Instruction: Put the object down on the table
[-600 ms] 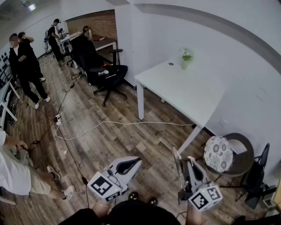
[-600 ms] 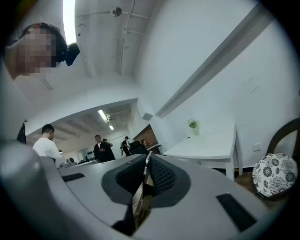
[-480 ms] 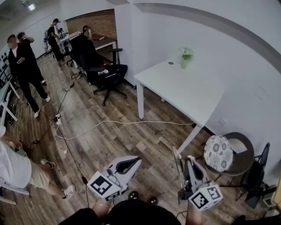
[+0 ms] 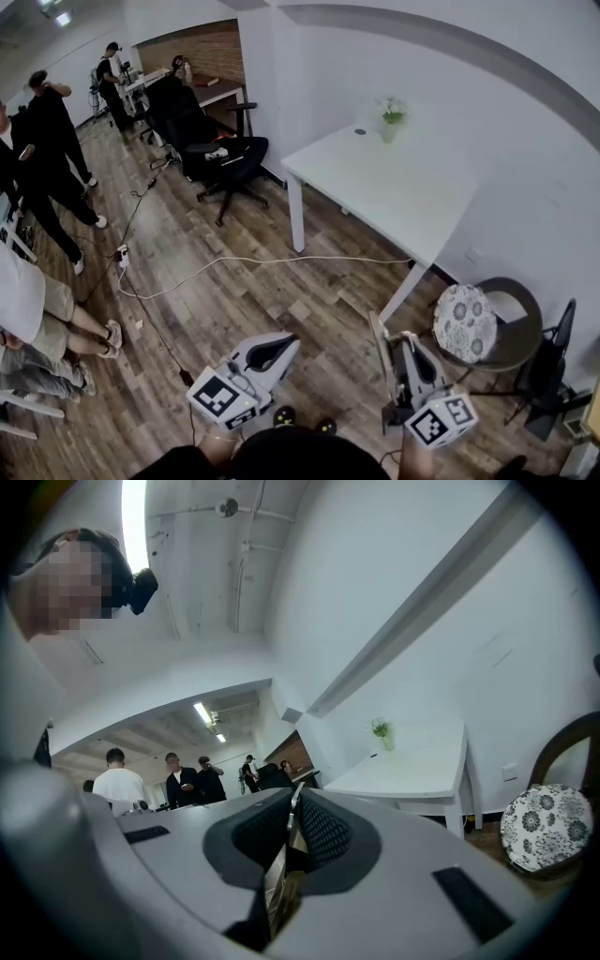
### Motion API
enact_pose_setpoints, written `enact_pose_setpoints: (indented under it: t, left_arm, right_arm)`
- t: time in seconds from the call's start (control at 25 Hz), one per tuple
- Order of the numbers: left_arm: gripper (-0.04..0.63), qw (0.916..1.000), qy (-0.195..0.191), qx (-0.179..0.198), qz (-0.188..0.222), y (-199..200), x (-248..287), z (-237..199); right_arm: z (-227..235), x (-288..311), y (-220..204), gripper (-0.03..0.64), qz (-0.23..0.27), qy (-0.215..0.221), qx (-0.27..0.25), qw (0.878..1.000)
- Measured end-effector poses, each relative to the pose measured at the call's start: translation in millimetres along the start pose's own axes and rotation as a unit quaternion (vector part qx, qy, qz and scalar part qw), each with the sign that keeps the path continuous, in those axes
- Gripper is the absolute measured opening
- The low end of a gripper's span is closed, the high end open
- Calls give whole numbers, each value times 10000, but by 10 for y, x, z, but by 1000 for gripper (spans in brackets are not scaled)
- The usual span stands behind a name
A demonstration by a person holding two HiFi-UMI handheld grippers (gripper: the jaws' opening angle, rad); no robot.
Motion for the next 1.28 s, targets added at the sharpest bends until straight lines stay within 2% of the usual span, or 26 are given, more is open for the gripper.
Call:
enact_pose_setpoints:
  t: [0.52, 0.76, 1.04, 1.28]
  left_arm:
    - [0, 9999, 162, 5, -50, -147, 198, 432]
    - [0, 9999, 64, 19, -117, -146, 354, 479]
    - [0, 9998, -143, 74, -115, -107, 625, 275]
    - [0, 9994, -281, 158, -109, -54, 840, -142]
  right_arm:
    - [380, -366, 23, 21, -80, 3, -77, 9999]
    - [499, -461, 90, 21, -30, -98, -62, 9999]
    - [636, -263, 204, 21, 122, -186, -16, 9998]
    - [712, 85, 272, 21, 185, -349, -35, 9992]
Point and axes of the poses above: the fingertips, and each gripper's own axes: x forward along the fingers, z to its right, y out of its top, the point moved 6 cm from there along -x, backward along the fingers, and after that the axes turned 5 degrees about -z, right-handed, at the moved point
